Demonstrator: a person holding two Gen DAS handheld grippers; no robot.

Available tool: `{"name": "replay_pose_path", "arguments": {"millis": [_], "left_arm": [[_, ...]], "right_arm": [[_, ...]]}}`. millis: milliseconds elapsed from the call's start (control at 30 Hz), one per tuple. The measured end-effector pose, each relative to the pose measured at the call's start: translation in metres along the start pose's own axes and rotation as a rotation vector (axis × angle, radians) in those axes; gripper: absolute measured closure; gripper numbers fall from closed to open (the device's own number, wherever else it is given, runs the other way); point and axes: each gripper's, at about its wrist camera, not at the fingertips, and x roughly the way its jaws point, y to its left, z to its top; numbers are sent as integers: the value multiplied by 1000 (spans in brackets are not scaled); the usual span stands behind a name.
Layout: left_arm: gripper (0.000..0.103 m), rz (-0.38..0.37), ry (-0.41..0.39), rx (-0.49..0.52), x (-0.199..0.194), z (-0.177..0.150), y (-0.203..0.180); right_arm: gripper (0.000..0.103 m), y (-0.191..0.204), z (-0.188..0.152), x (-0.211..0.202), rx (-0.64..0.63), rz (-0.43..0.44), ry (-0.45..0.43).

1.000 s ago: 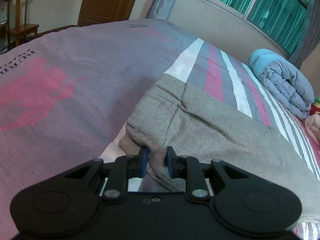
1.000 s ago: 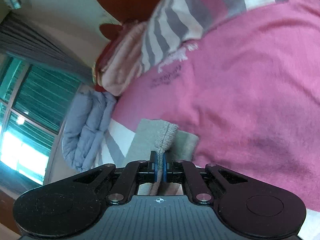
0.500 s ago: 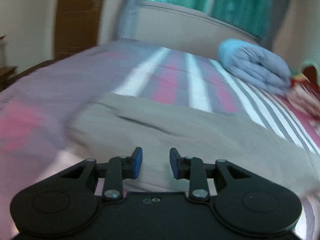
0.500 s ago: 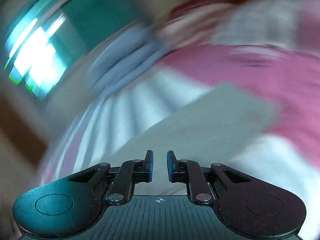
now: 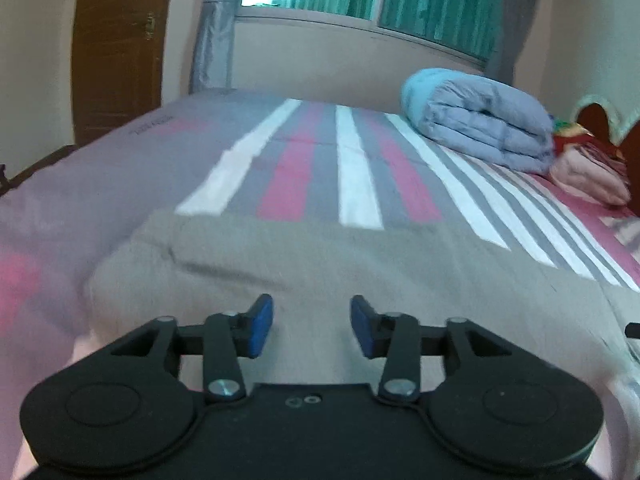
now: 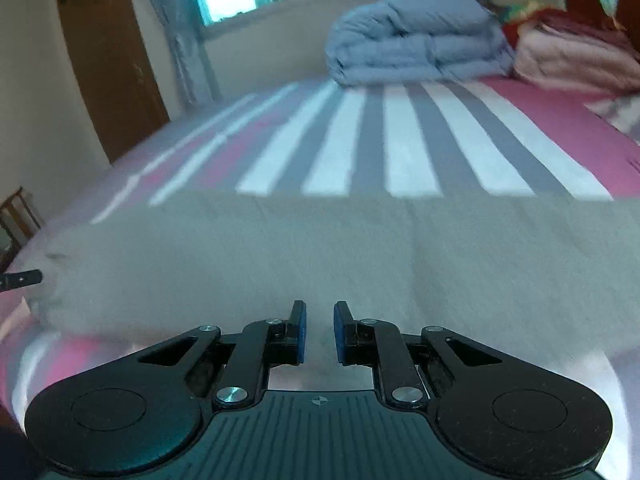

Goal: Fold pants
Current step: 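Release the pants with the left gripper and move both tools back over the bundle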

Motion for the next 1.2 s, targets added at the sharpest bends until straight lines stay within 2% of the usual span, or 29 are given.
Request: {"name": "replay_pose_path", "arguments": {"millis": [33, 100, 233, 333, 400, 467, 500, 533, 567, 633, 700, 733, 767, 800, 833, 967, 1033, 1067, 1133, 1200], "left_arm": [[64, 23, 7, -11, 10, 8, 1], [63, 21, 10, -36, 30, 24, 2], [63, 44, 79, 2, 75, 44, -2], [63, 79, 129, 4, 102, 44, 8], [63, 71, 147, 7, 115, 35, 20], [62, 40, 122, 45, 121, 26, 26], [62, 30, 102, 92, 120, 20, 27], [62, 19, 84, 94, 117, 16, 29], [62, 8, 62, 82, 113, 13, 32], [62, 7, 44, 93, 113, 10, 32], [62, 27, 40, 115, 113, 8, 26], [62, 36, 41, 126, 113, 8, 23], [62, 42, 44, 130, 112, 8, 22], [62, 49, 49, 131, 110, 10, 21], [62, 56, 53, 134, 108, 11, 20], [57, 107, 39, 172, 95, 13, 8], [56, 129, 33, 173, 86, 10, 0], [55, 129, 31, 172, 81, 10, -3], [54, 131, 33, 177, 73, 8, -10], [53, 127, 40, 181, 65, 6, -16]], "right_arm": [[88, 11, 9, 11, -6, 15, 4], [88, 40, 28, 37, -35, 50, -3], [88, 102, 62, 97, -98, 124, -22], [88, 143, 79, 155, -117, 167, 11], [88, 160, 90, 189, -150, 186, 13], [88, 173, 91, 219, -188, 219, 53], [88, 177, 88, 237, -211, 208, 86], [88, 175, 88, 253, -229, 173, 108], [87, 168, 88, 260, -213, 178, 104], [87, 154, 97, 256, -130, 142, 65], [87, 146, 101, 245, -89, 148, -24], [86, 144, 101, 250, -88, 160, -6], [86, 144, 97, 267, -102, 142, 96], [86, 144, 91, 271, -118, 135, 142], [85, 143, 92, 267, -117, 141, 125], [82, 132, 95, 215, -81, 177, 20], [63, 116, 94, 191, -68, 163, -18], [58, 109, 91, 179, -55, 158, -36], [57, 92, 84, 157, -58, 133, -73], [57, 75, 76, 137, -48, 84, -69]]}}
